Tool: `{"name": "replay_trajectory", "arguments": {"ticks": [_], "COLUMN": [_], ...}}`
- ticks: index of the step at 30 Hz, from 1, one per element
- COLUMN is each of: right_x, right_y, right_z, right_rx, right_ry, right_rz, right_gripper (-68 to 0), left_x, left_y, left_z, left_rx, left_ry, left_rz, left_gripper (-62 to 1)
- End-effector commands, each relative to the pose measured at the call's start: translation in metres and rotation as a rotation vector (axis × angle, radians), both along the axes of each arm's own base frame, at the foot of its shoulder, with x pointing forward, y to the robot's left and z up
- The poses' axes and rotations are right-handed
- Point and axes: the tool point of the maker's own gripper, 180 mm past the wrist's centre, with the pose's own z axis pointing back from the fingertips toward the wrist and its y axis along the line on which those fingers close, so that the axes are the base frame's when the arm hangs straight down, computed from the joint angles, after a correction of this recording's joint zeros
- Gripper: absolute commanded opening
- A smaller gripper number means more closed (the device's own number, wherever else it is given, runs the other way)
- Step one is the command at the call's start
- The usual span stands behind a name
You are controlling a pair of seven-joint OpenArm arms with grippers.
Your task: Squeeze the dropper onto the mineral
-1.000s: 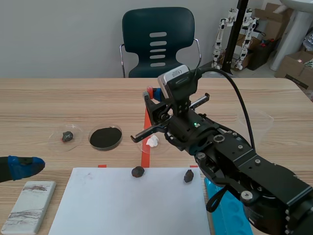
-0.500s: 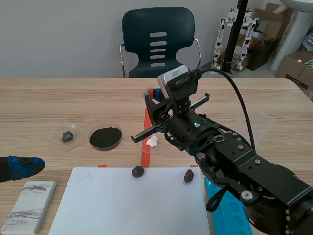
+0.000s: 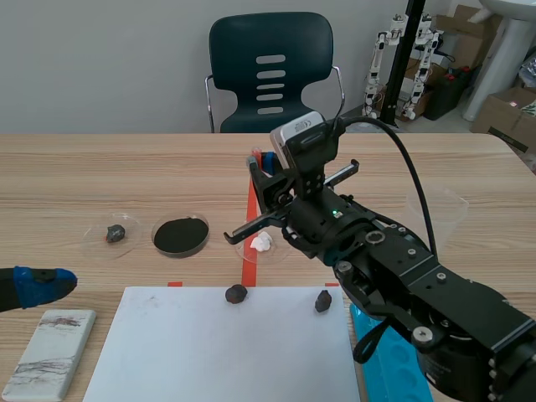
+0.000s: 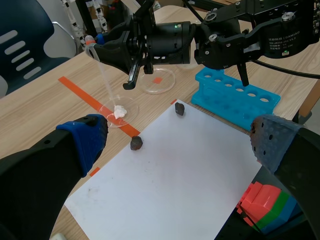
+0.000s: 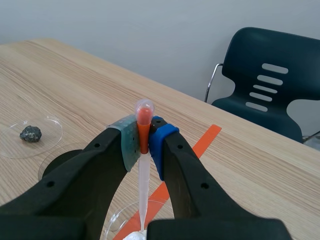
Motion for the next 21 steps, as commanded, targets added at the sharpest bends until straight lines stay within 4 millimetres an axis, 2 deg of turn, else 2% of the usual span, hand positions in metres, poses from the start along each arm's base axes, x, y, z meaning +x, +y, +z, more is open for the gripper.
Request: {"name": "replay_trajectory", "arguments": {"ticks": [1, 16, 21], "right_x": [0.0065, 0.0062, 0.0038], "right_y": [0.0018, 0.0017, -0.0009], "right_z": [0.0147, 0.015, 0.0234], "right_rx": [0.013, 0.013, 0.015], "right_ry": [-0.042, -0.042, -0.064], "right_rz": [0.004, 0.007, 0.013], "right_gripper": [-65.5, -66.5, -66.4], "left_x": [0.001, 0.001, 0.001], "left_y": [-0.0023, -0.0023, -0.0023], "left_z": [0.0072, 0.0072, 0.0072], "left_rx": [-0.027, -0.027, -0.027], "left_ry": [-0.015, -0.015, -0.015], "left_rz": [0.004, 0.004, 0.004], "left_gripper": [-1.1, -1.1, -1.1]}}
